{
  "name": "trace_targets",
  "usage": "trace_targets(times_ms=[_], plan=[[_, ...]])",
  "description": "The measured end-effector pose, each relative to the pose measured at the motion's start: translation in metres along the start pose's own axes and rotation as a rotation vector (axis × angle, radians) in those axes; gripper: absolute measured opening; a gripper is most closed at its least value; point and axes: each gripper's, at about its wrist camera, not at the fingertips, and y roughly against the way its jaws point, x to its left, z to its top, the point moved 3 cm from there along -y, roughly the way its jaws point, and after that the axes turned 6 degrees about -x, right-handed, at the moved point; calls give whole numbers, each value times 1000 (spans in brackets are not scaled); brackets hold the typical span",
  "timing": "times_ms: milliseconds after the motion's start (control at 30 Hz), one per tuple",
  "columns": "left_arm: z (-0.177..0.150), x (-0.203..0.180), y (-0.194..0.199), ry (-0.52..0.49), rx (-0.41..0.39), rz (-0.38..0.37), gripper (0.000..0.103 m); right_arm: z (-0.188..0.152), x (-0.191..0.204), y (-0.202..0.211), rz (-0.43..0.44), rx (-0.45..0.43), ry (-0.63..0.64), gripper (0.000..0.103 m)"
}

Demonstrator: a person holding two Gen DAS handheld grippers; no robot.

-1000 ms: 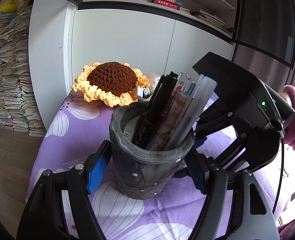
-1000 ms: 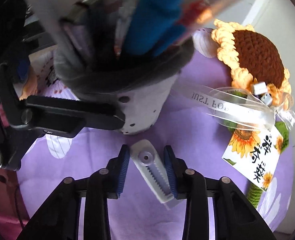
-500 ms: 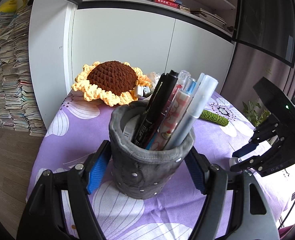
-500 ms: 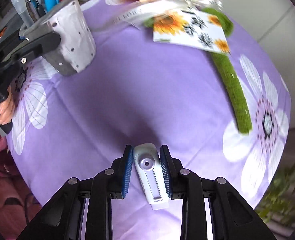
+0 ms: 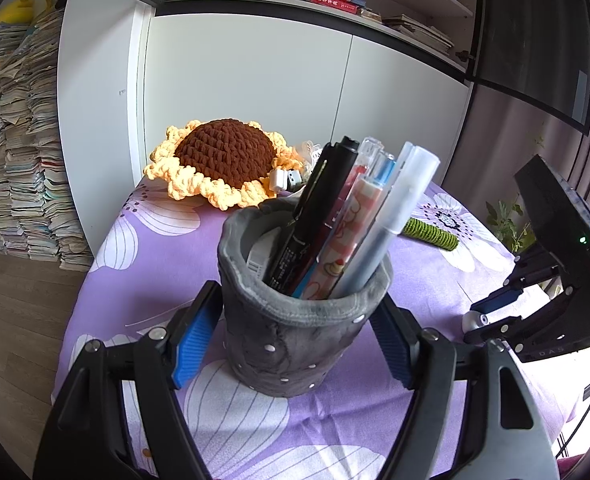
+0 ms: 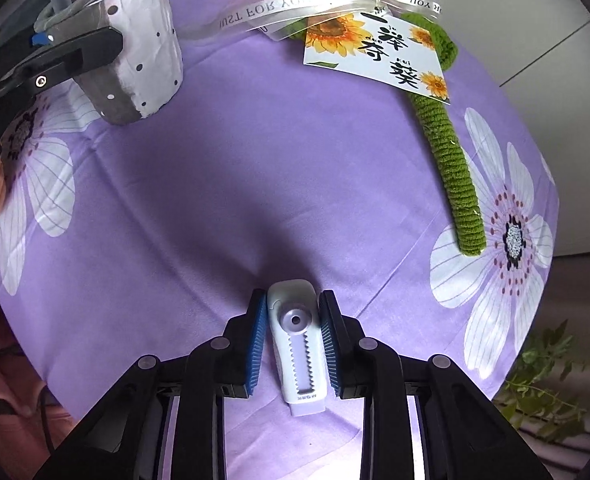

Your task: Organize stationery

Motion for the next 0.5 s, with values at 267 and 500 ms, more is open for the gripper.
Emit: trace_targets(times_ms=[267,500], plan=[[0,-1,0,-3,0,1,73,12,13,72,-4,-189,-101,27],[0,-1,0,-5,-1,1,72,36,22,126,27,-355,-105,27]])
